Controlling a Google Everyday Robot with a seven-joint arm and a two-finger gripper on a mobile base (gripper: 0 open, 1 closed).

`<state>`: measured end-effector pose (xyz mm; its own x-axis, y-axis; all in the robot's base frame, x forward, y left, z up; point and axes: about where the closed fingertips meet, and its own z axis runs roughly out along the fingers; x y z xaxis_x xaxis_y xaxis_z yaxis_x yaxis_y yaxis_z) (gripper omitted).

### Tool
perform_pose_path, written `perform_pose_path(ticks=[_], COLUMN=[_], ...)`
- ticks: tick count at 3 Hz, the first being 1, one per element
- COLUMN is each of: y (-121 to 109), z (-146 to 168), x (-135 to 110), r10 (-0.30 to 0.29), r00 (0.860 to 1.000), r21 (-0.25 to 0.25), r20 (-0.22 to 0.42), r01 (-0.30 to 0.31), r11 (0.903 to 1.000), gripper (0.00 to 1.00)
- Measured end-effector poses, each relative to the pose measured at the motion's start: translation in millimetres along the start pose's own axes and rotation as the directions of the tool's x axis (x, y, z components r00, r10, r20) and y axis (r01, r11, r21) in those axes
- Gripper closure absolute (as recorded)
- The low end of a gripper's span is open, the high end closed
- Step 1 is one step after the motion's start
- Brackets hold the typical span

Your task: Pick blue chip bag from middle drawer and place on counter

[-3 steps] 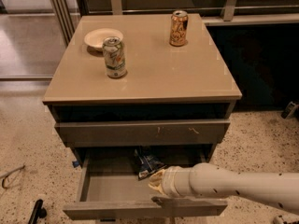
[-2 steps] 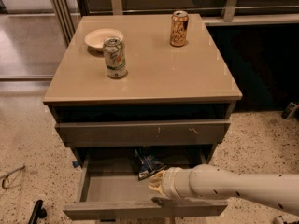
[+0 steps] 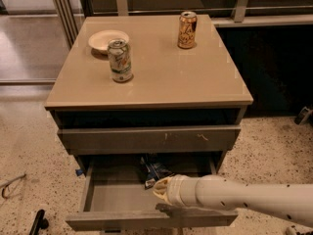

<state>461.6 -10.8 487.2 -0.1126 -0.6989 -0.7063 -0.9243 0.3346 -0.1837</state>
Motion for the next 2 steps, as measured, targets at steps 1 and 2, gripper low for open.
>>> perform_pose_path(ticks=[1, 2], y=[-21.2, -35.3], z=[22.0, 37.6], x=[0.6, 5.0], r10=[-0.039, -0.044], r00=[0.998, 0.997], r21=[0.040, 0.057], r20=[0.043, 0.064], r01=[0.037, 0.040], r11=[0.9985, 0.9975], gripper=[0.69, 0.46])
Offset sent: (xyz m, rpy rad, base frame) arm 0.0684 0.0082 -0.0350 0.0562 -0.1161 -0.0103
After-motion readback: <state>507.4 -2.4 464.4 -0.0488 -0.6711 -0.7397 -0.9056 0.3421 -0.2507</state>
